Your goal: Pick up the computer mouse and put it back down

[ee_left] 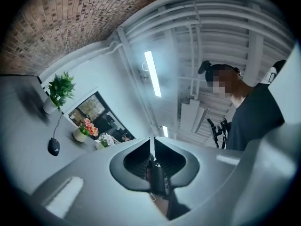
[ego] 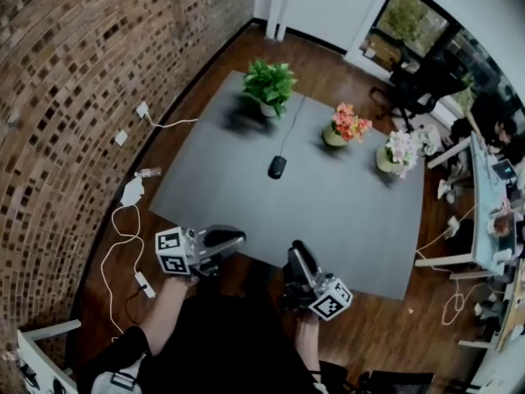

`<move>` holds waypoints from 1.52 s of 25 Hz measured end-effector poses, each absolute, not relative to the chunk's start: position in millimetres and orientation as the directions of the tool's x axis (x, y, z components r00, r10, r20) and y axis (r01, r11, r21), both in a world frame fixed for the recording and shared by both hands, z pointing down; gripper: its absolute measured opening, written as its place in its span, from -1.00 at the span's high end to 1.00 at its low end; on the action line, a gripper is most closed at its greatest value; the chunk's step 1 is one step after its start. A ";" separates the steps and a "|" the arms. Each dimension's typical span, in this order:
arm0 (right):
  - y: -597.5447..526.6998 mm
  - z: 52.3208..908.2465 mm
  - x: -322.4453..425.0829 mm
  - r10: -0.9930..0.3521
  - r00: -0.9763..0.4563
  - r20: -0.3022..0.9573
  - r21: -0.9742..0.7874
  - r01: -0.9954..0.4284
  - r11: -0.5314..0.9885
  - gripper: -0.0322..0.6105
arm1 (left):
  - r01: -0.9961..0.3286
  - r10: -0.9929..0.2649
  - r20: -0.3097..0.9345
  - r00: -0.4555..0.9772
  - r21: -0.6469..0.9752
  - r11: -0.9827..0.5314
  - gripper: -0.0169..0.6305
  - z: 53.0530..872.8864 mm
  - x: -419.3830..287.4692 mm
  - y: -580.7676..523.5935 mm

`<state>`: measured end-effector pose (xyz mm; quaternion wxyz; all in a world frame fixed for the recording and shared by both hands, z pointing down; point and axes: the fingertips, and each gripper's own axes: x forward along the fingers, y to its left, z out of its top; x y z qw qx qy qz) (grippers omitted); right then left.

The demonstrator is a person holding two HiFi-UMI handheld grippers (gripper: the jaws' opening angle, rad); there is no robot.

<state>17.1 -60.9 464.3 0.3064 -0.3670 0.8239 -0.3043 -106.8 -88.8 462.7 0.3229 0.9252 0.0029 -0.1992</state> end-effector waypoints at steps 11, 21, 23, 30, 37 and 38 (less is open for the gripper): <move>56.6 453.9 -102.2 -0.852 -0.489 -0.188 -0.706 -0.536 0.463 0.48 | 0.333 0.028 -0.480 0.877 0.564 -0.755 0.85 444.5 -171.0 4.8; 66.2 408.6 -113.1 -0.806 -0.520 -0.283 -0.637 -0.526 0.563 0.55 | 0.265 0.029 -0.434 0.901 0.496 -0.827 0.85 415.0 -181.0 24.6; 71.3 406.3 -105.2 -0.802 -0.519 -0.295 -0.633 -0.523 0.571 0.56 | 0.261 0.034 -0.415 0.909 0.504 -0.823 0.91 415.5 -176.7 32.3; 91.6 390.2 -75.8 -0.787 -0.510 -0.349 -0.593 -0.530 0.606 0.77 | 0.212 0.058 -0.320 0.946 0.472 -0.856 0.94 405.8 -135.7 65.9; 110.2 390.3 -59.7 -0.792 -0.485 -0.370 -0.575 -0.550 0.606 0.90 | 0.188 0.118 -0.186 0.976 0.428 -0.884 0.94 413.2 -98.8 97.0; 111.8 390.3 -56.8 -0.793 -0.483 -0.371 -0.575 -0.551 0.605 0.90 | 0.186 0.121 -0.174 0.977 0.425 -0.886 0.94 413.6 -95.1 99.8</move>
